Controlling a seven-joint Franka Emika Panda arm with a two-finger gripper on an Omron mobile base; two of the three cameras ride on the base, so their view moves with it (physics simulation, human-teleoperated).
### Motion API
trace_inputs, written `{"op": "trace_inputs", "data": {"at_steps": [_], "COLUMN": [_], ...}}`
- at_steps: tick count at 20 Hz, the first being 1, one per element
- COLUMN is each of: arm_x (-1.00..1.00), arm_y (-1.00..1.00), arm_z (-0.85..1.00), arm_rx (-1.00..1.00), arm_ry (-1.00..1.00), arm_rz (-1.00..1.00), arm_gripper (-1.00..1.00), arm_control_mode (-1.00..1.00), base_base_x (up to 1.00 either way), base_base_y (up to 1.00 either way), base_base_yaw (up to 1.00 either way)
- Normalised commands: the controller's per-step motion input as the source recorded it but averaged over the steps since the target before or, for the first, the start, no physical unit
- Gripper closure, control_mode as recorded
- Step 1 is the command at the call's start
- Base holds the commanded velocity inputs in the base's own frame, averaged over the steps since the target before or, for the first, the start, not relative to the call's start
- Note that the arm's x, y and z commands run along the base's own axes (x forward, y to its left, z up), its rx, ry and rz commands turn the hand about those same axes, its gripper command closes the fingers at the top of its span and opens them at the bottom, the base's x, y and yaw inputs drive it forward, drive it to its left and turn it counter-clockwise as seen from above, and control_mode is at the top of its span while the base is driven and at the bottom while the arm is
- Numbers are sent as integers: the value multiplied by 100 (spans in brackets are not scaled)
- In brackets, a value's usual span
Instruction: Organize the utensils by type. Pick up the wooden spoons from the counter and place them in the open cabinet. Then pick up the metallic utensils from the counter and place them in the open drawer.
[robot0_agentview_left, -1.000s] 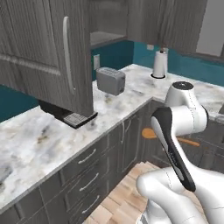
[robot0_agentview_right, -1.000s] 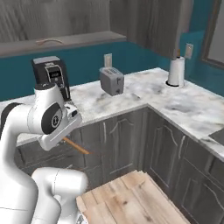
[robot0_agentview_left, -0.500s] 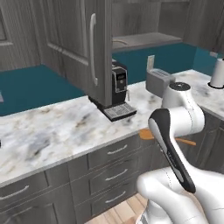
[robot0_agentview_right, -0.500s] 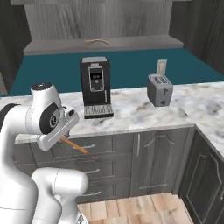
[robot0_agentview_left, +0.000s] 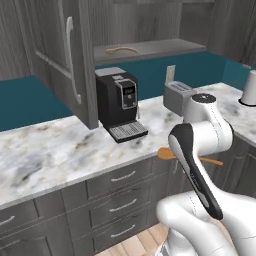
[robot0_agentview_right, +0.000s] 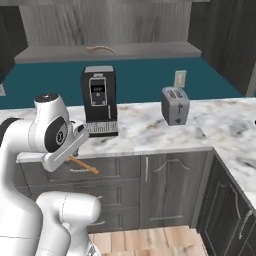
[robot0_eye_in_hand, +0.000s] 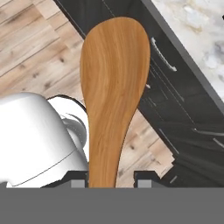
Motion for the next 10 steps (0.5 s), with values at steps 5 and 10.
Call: {"op": "trace_inputs", "data": {"at_steps": [5, 10], "arm_x": [0, 0], "arm_y": [0, 0], "arm_z": [0, 0], "arm_rx": [0, 0], "arm_ry": [0, 0], "arm_rz": [0, 0], "arm_gripper": [100, 100], "arm_control_mode": [100, 100], "base_base_x": [46, 46], "base_base_y": [-39, -33], "base_base_yaw": [21, 20]}}
